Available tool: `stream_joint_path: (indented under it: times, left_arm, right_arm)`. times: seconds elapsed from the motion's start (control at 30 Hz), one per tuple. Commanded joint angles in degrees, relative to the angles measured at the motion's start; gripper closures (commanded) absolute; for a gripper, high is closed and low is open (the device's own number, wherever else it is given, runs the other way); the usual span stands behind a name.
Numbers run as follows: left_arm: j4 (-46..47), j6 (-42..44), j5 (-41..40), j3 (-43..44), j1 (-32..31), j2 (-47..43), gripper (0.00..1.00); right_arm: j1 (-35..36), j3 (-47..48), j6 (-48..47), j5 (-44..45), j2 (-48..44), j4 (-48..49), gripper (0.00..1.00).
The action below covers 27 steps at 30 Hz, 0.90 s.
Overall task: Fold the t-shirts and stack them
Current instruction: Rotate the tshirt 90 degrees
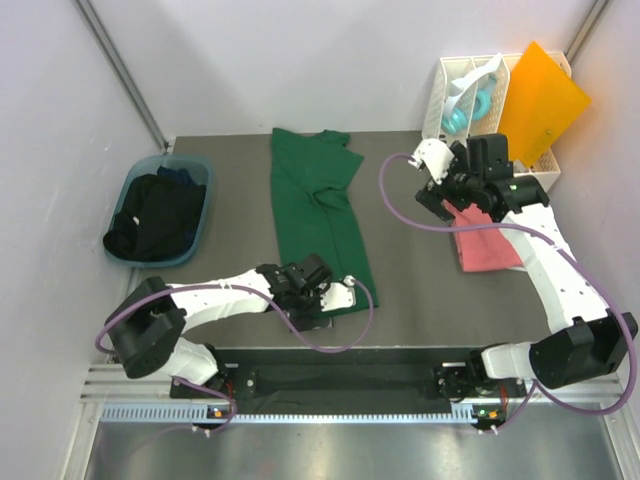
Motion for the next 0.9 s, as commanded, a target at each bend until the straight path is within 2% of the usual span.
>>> stream_joint_path:
  times: [0.0,0.23,0.33,0.37,0.43,0.47,0.5,0.67,0.87]
  left_arm:
    - [3.5,-0.2,-0.6,0.2,-0.2,1.4,0.01]
    - [4.9,-0.4,-0.9,-1.2,-0.3,5.2,0.01]
    - [4.9,0.9,-0.7,-1.7,-0.3,5.8,0.12]
    - [4.4,1.4,-0.5,-2.3,-0.3,5.8,0.32]
    - [3.9,2.4,0.0,-3.1,-0.3,5.6,0.59]
    - [3.4,2.7,0.0,-3.5,-0.3,5.7,0.95]
    - [2.9,3.4,0.1,-3.8,-0.3,5.3,1.00]
    - [-0.2,6.5,2.6,-6.1,-0.3,3.0,1.00]
    - [-10.4,13.7,5.7,-7.3,-0.3,-4.7,1.00]
  right_arm:
    - [-0.6,2.5,1.3,0.5,-2.2,0.1,0.04]
    - [-0.6,4.0,2.0,0.3,-1.7,-0.3,0.04]
    - [-0.6,4.7,1.9,0.3,-1.4,-0.3,0.04]
    - [-0.5,4.8,2.0,0.3,-1.2,-0.4,0.04]
    - [-0.5,5.5,1.9,0.3,-0.9,-0.3,0.04]
    - [-0.5,5.7,1.9,0.2,-0.8,-0.3,0.05]
    - [-0.4,5.9,1.9,0.2,-0.4,-0.3,0.05]
    - [0.0,7.4,1.9,-0.1,0.5,-0.3,0.05]
    - [0.4,7.4,1.5,-0.4,1.2,-0.3,0.05]
